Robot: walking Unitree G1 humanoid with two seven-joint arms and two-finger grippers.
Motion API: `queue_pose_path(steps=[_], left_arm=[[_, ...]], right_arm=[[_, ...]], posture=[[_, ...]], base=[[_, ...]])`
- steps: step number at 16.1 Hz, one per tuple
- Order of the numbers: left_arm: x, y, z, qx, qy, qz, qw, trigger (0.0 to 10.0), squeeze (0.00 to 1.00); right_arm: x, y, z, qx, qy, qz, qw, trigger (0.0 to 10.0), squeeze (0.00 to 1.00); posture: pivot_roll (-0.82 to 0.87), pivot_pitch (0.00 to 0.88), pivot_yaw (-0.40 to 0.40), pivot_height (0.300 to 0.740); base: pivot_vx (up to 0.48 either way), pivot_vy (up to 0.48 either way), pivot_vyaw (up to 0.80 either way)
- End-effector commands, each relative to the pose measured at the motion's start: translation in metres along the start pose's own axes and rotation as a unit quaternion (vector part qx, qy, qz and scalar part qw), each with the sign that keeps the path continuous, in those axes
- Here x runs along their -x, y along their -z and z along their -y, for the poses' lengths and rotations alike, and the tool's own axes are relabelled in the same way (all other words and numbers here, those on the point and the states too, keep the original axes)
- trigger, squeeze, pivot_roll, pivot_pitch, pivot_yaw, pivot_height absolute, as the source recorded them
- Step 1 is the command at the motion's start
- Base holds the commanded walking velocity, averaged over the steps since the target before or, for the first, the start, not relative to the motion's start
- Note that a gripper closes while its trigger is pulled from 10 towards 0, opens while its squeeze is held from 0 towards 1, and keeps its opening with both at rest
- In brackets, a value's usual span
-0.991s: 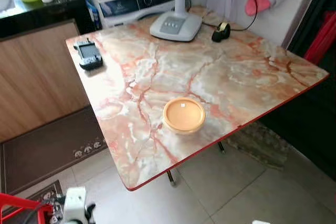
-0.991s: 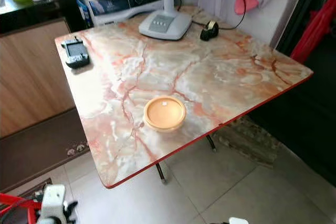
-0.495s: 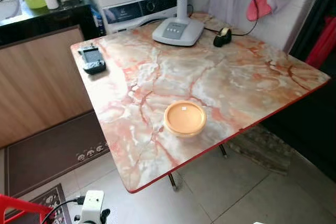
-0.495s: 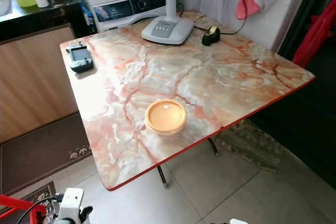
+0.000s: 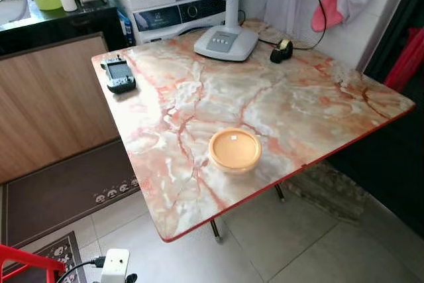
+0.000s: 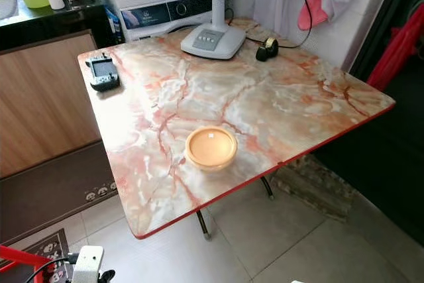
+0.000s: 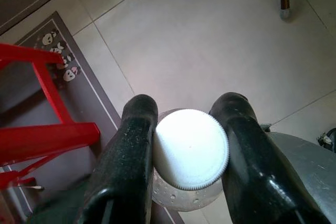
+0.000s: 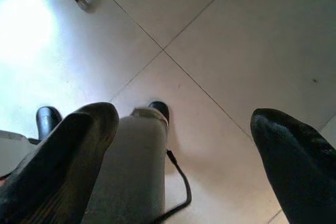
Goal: Restocking fridge
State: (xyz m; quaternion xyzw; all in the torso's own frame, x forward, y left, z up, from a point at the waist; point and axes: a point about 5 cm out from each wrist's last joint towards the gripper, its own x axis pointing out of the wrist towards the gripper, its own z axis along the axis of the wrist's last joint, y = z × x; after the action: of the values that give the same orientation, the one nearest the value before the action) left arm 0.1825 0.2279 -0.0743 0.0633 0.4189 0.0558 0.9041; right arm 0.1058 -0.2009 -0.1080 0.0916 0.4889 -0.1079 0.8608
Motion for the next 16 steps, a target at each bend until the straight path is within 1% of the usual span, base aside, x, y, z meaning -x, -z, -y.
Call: queue_pose_path(steps=[1, 3, 6, 8, 9, 10, 11, 12, 14, 15, 16], left_arm=[[0.002, 0.008, 0.002, 0.013, -0.006, -0.011, 1.000, 10.0, 0.00], [0.001, 0.008, 0.004, 0.018, -0.004, -0.012, 1.000, 10.0, 0.00], [0.002, 0.009, 0.002, 0.025, -0.011, -0.017, 0.999, 10.0, 0.00], [0.003, 0.013, -0.005, 0.026, -0.017, -0.024, 0.999, 10.0, 0.00], [0.005, 0.017, -0.012, 0.027, -0.021, -0.029, 0.999, 10.0, 0.00], [0.007, 0.021, -0.023, 0.021, -0.030, -0.034, 0.999, 10.0, 0.00], [0.007, 0.021, -0.026, 0.020, -0.034, -0.036, 0.999, 10.0, 0.00], [0.007, 0.021, -0.028, 0.030, -0.036, -0.038, 0.998, 10.0, 0.00], [0.007, 0.020, -0.026, 0.035, -0.033, -0.040, 0.998, 10.0, 0.00], [0.006, 0.020, -0.024, 0.043, -0.030, -0.041, 0.998, 10.0, 0.00], [0.006, 0.020, -0.023, 0.047, -0.026, -0.044, 0.998, 10.0, 0.00]], right_arm=[[0.002, 0.006, 0.003, -0.008, 0.007, -0.010, 1.000, 10.0, 0.00], [0.001, 0.005, 0.003, -0.006, 0.005, -0.010, 1.000, 10.0, 0.00], [0.001, 0.003, 0.003, -0.012, 0.007, -0.006, 1.000, 10.0, 0.00], [0.000, 0.002, 0.001, -0.014, 0.006, -0.005, 1.000, 10.0, 0.00], [0.000, 0.002, 0.000, -0.019, 0.007, -0.005, 1.000, 10.0, 0.00], [0.000, 0.001, -0.002, -0.019, 0.007, -0.004, 1.000, 10.0, 0.00], [-0.001, 0.001, -0.003, -0.017, 0.006, -0.005, 1.000, 10.0, 0.00], [-0.001, 0.002, -0.005, -0.019, 0.005, -0.007, 1.000, 10.0, 0.00], [-0.001, 0.003, -0.007, -0.031, 0.011, -0.008, 0.999, 10.0, 0.00], [-0.001, 0.003, -0.007, -0.036, 0.011, -0.009, 0.999, 10.0, 0.00], [-0.001, 0.004, -0.007, -0.030, 0.011, -0.013, 0.999, 10.0, 0.00]], posture=[[0.14, 0.000, -0.015, 0.740], [0.14, 0.000, -0.017, 0.740], [0.15, 0.000, -0.021, 0.740], [0.16, 0.000, -0.017, 0.740], [0.16, 0.000, -0.017, 0.740], [0.17, 0.000, -0.016, 0.740], [0.17, 0.000, -0.016, 0.740], [0.16, 0.000, -0.009, 0.740], [0.12, 0.000, 0.002, 0.740], [0.11, 0.000, 0.002, 0.740], [0.10, 0.000, 0.001, 0.740]], base=[[-0.289, 0.000, 0.00], [-0.298, 0.000, 0.00], [-0.303, 0.000, 0.00], [-0.291, 0.000, 0.00], [-0.277, 0.000, 0.00], [0.000, 0.000, 0.00], [0.000, 0.000, 0.00], [0.000, 0.000, 0.00], [0.000, 0.000, 0.00], [0.000, 0.000, -0.80], [0.000, 0.000, -0.80]])
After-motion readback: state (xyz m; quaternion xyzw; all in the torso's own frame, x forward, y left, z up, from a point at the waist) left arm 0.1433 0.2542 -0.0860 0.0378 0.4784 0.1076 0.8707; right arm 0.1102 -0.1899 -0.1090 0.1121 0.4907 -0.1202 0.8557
